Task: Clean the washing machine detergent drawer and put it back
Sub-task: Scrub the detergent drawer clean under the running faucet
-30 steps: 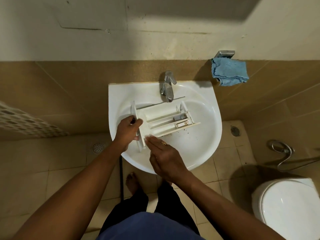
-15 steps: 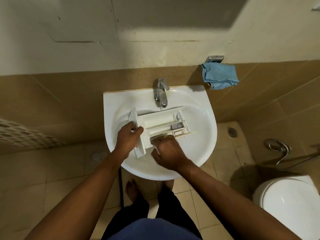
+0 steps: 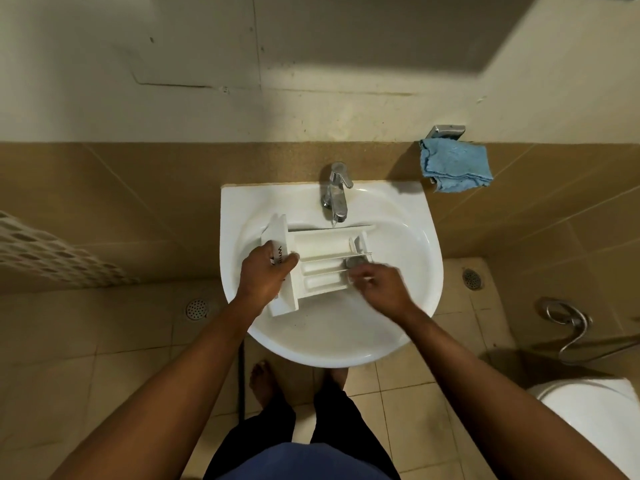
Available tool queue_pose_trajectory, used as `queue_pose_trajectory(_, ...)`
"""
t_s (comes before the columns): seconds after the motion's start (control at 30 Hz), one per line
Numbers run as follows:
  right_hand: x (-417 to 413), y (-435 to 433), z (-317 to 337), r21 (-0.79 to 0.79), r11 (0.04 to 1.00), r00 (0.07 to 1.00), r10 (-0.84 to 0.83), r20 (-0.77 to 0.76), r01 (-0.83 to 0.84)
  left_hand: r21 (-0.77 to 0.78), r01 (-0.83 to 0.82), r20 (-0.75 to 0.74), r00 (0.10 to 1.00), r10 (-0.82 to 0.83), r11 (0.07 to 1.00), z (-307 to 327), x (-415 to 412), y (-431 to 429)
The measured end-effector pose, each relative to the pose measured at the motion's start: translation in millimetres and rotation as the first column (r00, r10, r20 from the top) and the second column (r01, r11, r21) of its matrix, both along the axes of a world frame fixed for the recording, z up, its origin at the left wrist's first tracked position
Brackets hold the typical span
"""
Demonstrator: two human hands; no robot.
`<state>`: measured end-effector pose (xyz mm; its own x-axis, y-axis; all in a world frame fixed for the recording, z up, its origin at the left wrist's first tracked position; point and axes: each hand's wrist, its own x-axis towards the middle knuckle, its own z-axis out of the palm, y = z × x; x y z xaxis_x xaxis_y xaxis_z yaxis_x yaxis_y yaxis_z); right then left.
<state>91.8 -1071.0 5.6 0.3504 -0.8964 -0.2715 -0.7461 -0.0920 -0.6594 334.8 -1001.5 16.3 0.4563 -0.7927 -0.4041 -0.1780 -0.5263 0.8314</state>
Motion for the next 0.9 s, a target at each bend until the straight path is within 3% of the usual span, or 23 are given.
queue_pose_trajectory(0.03,0,-10,8,0.136,0.969,0.963,-0.225,0.147,0.206,-0.001,0.000,0.011,1.000,0.000,1.000,1,0,-1)
queue_pose_trajectory(0.1,12,-34,23,0.419,0.812,0.757,-0.556,0.342,0.407,0.003,-0.007,0.022,1.000,0.007,1.000,3,0,-1)
queue_pose_trajectory(0.23,58,-84,35,0.602,0.673,0.542,-0.726,0.424,0.430,0.017,-0.016,0.038,0.999,0.015,1.000,4,0,0)
queue_pose_trajectory(0.37,94,-118,29,0.805,0.548,0.471,-0.785,0.403,0.225,0.019,-0.014,0.044,0.999,0.013,1.000,9,-2,2)
queue_pose_trajectory(0.47,107,-129,22,0.888,0.459,0.506,-0.769,0.392,0.010,0.014,-0.012,0.042,0.999,0.011,1.000,12,0,6)
queue_pose_trajectory(0.57,106,-130,24,0.887,0.462,0.610,-0.702,0.368,-0.004,-0.004,-0.001,0.052,0.999,0.002,1.000,12,1,9)
queue_pose_trajectory(0.73,73,-126,31,0.842,0.529,0.845,-0.496,0.202,0.109,0.003,-0.029,0.047,0.999,0.028,1.000,13,0,8)
queue_pose_trajectory(0.9,25,-99,37,0.775,0.629,0.963,-0.243,0.113,0.068,0.009,0.003,0.033,0.999,-0.003,1.000,10,4,8)
